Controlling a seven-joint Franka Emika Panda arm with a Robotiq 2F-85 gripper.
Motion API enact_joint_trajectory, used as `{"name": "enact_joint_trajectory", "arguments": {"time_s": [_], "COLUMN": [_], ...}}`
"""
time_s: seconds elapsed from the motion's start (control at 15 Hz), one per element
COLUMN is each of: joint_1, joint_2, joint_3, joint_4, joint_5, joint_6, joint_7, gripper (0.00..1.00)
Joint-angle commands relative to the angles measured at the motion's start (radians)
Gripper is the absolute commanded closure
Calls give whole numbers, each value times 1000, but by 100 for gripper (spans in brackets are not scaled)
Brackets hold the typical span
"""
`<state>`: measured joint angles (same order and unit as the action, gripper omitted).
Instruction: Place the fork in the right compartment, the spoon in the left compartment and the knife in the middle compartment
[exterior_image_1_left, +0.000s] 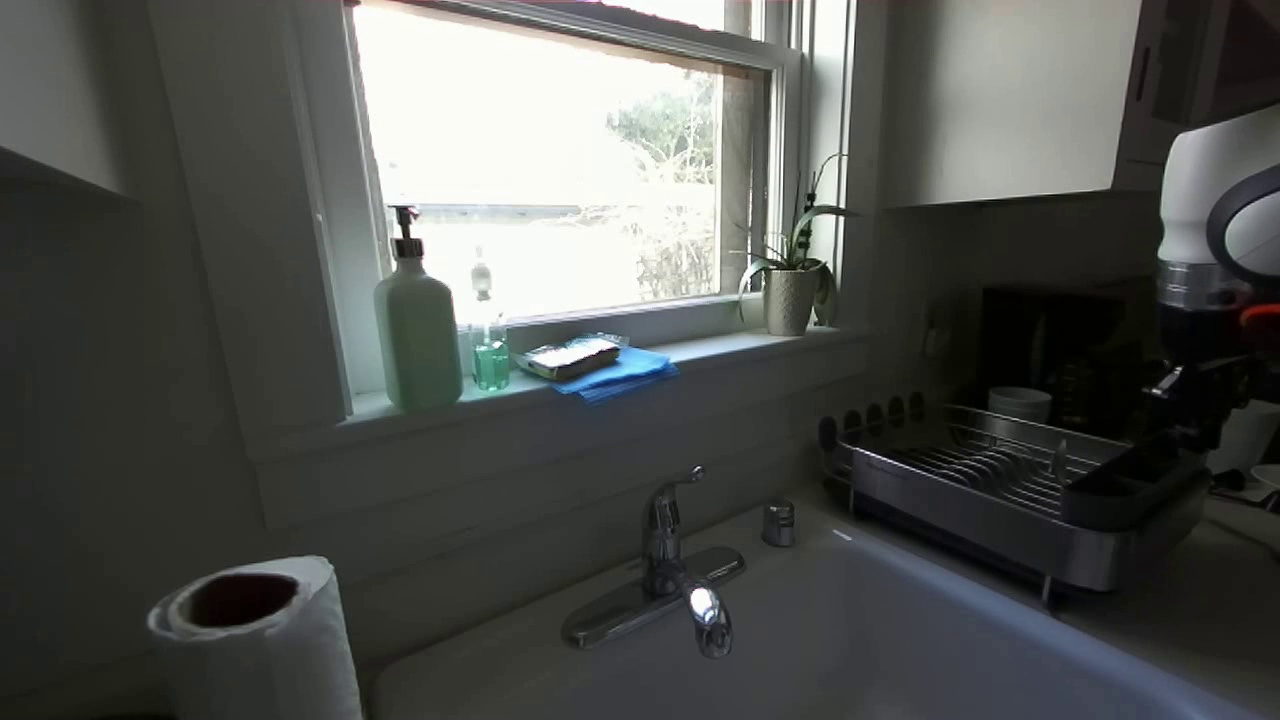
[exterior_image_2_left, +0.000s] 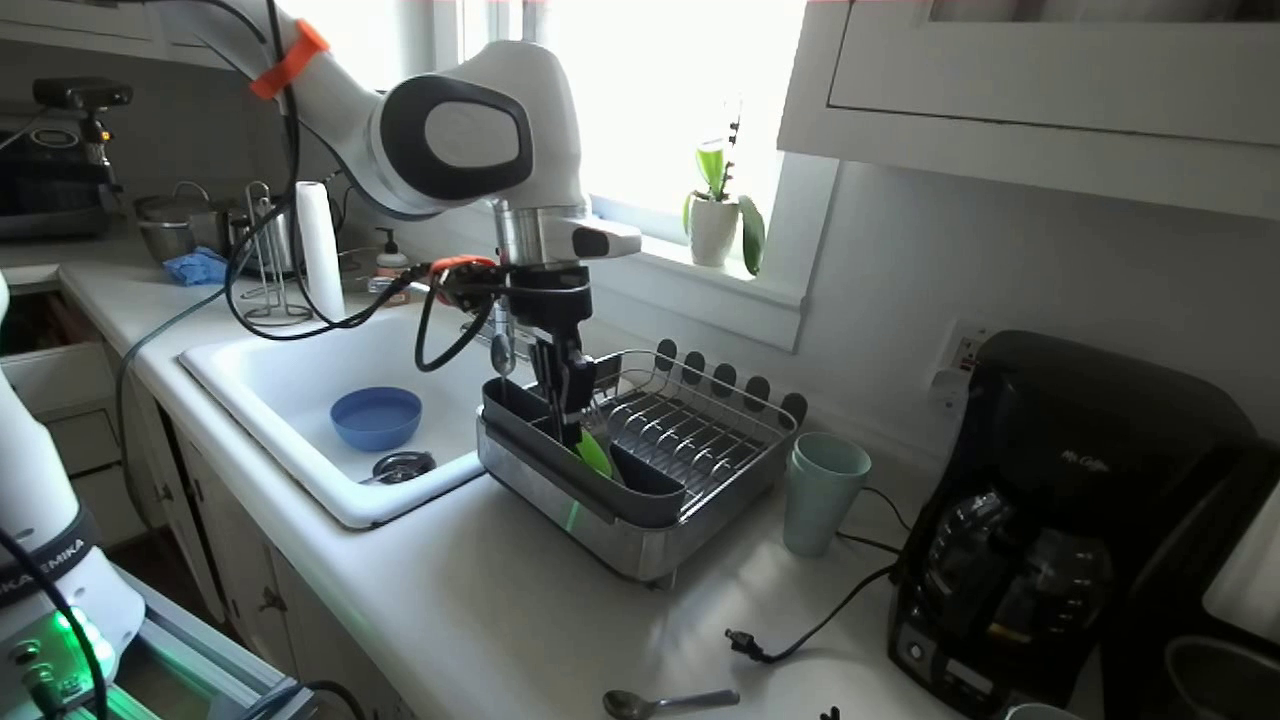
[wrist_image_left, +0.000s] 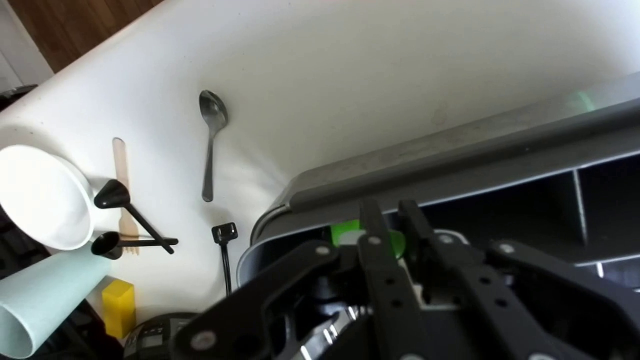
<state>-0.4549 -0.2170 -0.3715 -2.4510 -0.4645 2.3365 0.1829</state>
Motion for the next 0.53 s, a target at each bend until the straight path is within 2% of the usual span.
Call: {"name": "enact_joint_trajectory", "arguments": {"time_s": [0.0,0.47], "joint_1": [-20,-42], "joint_2": [14,-25], "joint_3": [6,-1], "joint_4": [21,49], "joint_5": [-33,-62], "joint_6": [11,-46], "joint_7": [21,-11], "gripper": [100,99]}}
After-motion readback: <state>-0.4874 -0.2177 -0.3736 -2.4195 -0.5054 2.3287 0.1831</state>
